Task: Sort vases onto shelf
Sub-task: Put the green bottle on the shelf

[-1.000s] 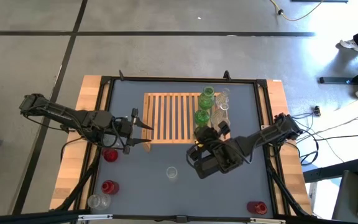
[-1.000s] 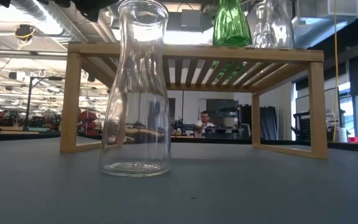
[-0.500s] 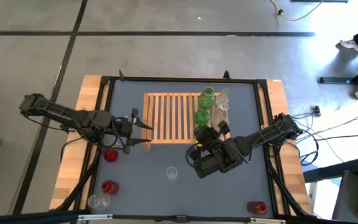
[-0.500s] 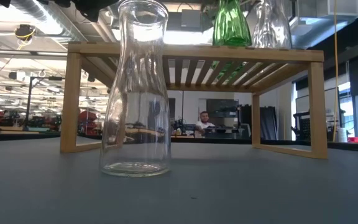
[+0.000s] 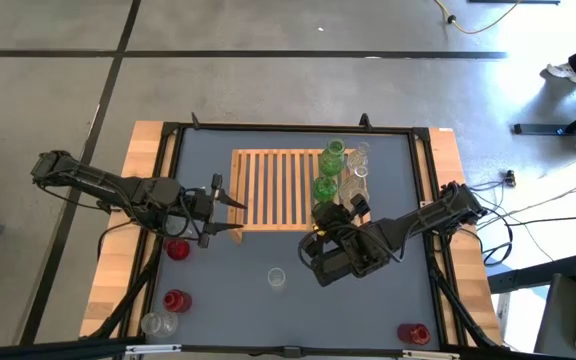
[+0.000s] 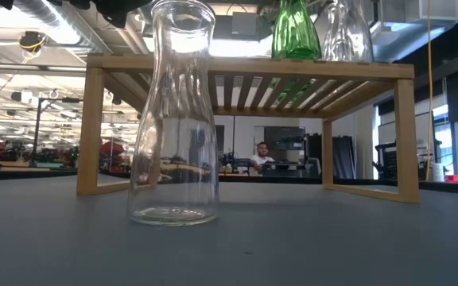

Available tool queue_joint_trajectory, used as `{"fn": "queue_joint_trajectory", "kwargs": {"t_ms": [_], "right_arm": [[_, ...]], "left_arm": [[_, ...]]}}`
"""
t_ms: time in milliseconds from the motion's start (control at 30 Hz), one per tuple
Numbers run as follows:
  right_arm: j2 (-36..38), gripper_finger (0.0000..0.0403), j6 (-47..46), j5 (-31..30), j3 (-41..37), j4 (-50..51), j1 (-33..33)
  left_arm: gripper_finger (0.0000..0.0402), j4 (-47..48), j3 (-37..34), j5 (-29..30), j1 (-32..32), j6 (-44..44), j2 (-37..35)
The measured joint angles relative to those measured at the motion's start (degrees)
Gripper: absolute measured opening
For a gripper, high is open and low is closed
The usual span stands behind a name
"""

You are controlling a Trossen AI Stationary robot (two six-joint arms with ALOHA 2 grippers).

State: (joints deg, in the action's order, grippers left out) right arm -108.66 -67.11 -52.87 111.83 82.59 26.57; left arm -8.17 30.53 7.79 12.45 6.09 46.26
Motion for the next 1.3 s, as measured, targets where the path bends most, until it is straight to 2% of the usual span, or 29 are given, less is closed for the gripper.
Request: {"fn": "queue_joint_trajectory", "kwargs": {"t_ms": [967,1300], "right_arm": [[0.0,0.0094,0.1,1.5,0.0,0.0,-1.2],[0.0,0.0175,0.1,1.4,0.0,0.0,-1.2]], "left_arm": [[0.0211,0.0,0.0,0.0,0.0,-0.1,0.0],[0.0211,0.0,0.0,0.0,0.0,-0.1,0.0]]}}
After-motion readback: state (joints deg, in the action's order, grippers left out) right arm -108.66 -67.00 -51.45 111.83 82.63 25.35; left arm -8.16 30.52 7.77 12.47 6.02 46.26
